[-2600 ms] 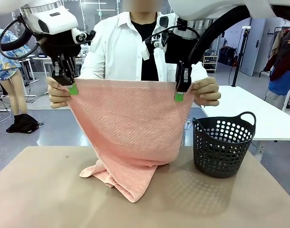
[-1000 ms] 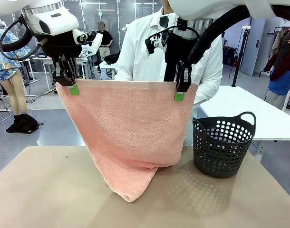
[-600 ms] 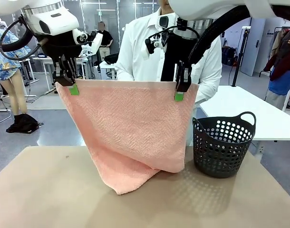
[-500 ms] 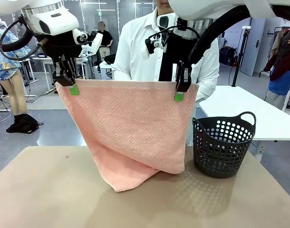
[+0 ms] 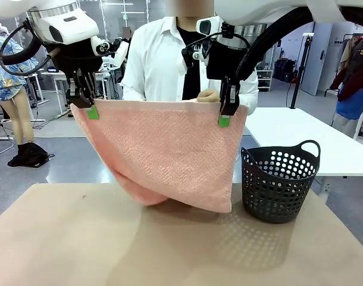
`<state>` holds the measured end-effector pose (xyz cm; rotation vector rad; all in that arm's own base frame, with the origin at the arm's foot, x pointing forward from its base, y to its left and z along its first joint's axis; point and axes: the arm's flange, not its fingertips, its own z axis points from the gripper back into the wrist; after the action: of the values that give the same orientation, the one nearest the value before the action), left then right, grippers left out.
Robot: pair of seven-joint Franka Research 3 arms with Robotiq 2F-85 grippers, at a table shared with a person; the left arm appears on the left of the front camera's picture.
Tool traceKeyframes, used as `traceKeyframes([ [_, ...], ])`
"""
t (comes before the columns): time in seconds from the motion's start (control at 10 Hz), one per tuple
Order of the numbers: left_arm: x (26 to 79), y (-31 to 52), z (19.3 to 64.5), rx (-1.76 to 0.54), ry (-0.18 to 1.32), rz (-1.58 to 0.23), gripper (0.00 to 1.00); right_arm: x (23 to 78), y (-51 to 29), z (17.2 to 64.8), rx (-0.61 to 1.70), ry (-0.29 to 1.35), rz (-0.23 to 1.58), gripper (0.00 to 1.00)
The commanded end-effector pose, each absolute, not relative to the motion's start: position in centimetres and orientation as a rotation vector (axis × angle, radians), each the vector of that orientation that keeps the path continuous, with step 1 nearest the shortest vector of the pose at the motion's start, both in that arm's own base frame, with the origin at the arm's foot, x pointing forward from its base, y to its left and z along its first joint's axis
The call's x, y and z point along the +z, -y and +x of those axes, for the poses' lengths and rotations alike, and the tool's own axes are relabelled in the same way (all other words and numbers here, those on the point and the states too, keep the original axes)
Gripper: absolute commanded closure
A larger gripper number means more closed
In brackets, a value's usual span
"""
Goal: Fold the towel.
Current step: Release the end of the 100 cm Hotel Towel you were holding and grab the top end of the folded side.
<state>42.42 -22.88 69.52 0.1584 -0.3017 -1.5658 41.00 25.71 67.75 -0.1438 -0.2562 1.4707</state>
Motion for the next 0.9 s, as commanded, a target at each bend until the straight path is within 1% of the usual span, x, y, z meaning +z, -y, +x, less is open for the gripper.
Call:
traceKeyframes([
  [0.0,69.71,22.67,42.38,-1.572,0.297,0.16,1.0,67.74,-25.73,41.0,1.472,0.256,-0.145,1.0],
  [0.8,69.71,22.67,42.38,-1.572,0.297,0.16,1.0,67.74,-25.73,41.0,1.472,0.256,-0.145,1.0],
])
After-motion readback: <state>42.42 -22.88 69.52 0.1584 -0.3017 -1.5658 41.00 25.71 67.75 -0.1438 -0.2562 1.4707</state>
